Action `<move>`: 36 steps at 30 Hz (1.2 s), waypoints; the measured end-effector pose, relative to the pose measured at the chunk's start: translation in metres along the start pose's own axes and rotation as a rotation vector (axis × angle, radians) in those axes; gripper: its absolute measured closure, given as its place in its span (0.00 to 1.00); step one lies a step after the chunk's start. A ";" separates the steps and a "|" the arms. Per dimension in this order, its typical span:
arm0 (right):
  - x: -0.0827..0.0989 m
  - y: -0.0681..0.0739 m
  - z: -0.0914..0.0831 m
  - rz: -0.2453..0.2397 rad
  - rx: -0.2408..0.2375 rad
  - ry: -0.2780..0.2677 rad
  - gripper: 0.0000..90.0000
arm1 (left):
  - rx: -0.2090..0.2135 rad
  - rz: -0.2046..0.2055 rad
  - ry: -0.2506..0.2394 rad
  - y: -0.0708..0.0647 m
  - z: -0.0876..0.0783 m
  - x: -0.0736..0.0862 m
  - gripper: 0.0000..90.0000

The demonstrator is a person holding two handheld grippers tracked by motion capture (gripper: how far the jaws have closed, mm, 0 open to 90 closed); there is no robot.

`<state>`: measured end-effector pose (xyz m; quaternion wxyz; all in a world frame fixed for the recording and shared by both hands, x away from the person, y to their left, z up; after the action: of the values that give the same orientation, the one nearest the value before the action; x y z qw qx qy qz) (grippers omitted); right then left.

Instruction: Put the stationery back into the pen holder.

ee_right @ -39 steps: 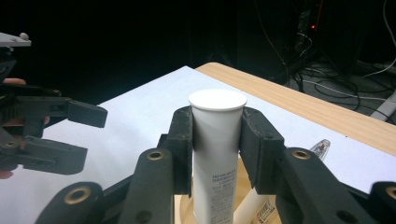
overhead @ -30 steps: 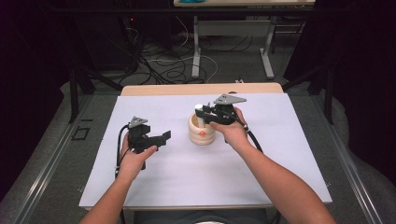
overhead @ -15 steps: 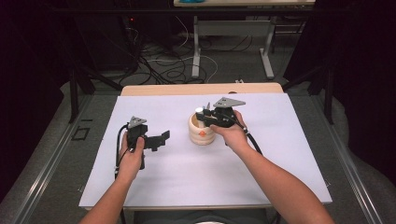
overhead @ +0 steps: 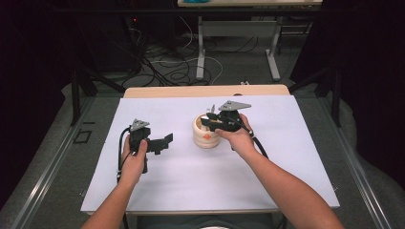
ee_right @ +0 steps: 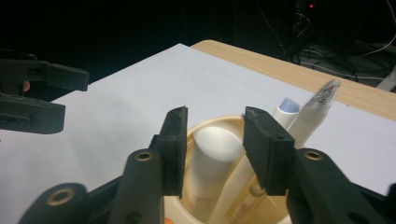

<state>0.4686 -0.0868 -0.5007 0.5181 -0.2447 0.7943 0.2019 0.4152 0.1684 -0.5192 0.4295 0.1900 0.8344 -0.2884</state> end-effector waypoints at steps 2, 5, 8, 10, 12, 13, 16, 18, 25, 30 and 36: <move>-0.002 0.000 -0.003 -0.023 0.003 -0.009 0.63 | -0.001 0.003 0.004 0.000 0.000 0.000 0.01; -0.006 -0.002 -0.008 -0.046 0.009 -0.018 0.58 | 0.002 0.005 0.011 0.000 0.000 0.000 0.01; -0.008 -0.003 -0.013 -0.039 0.013 -0.017 0.55 | 0.003 0.006 0.010 0.000 -0.001 0.000 0.01; -0.009 -0.005 -0.016 -0.040 0.017 -0.019 0.52 | 0.001 0.005 0.003 0.000 0.000 0.000 0.01; -0.010 -0.008 -0.019 -0.032 0.023 -0.018 0.49 | 0.002 0.004 0.013 0.001 -0.001 0.000 0.01; -0.011 -0.008 -0.021 -0.023 0.023 -0.018 0.47 | 0.001 0.004 0.012 0.001 -0.001 0.000 0.01; -0.011 -0.012 -0.025 -0.022 0.042 -0.012 0.41 | -0.005 0.003 0.004 0.002 -0.002 0.000 0.01; -0.011 -0.013 -0.027 -0.022 0.050 0.000 0.39 | -0.005 0.002 0.002 0.002 -0.002 0.000 0.01; -0.005 -0.022 -0.035 0.004 0.092 0.071 0.26 | -0.006 0.005 0.004 0.003 -0.003 -0.001 0.01; 0.001 -0.034 -0.043 0.032 0.126 0.100 0.20 | -0.010 0.000 0.008 0.005 -0.005 -0.001 0.01; 0.010 -0.051 -0.053 0.046 0.173 0.122 0.17 | -0.018 0.001 0.002 0.007 -0.005 -0.001 0.01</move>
<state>0.4569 -0.1595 -0.4928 0.4831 -0.1926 0.8443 0.1292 0.4164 0.1769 -0.5185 0.4306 0.1867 0.8373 -0.2806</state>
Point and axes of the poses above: each handheld gripper's, and its own axes: z roughly forward along the jaws, x roughly out of its underside, y roughly to its left, the point moved 4 cm from there along z, roughly forward along the jaws, and after that the axes turned 12 degrees about x, right-handed, at the moved point
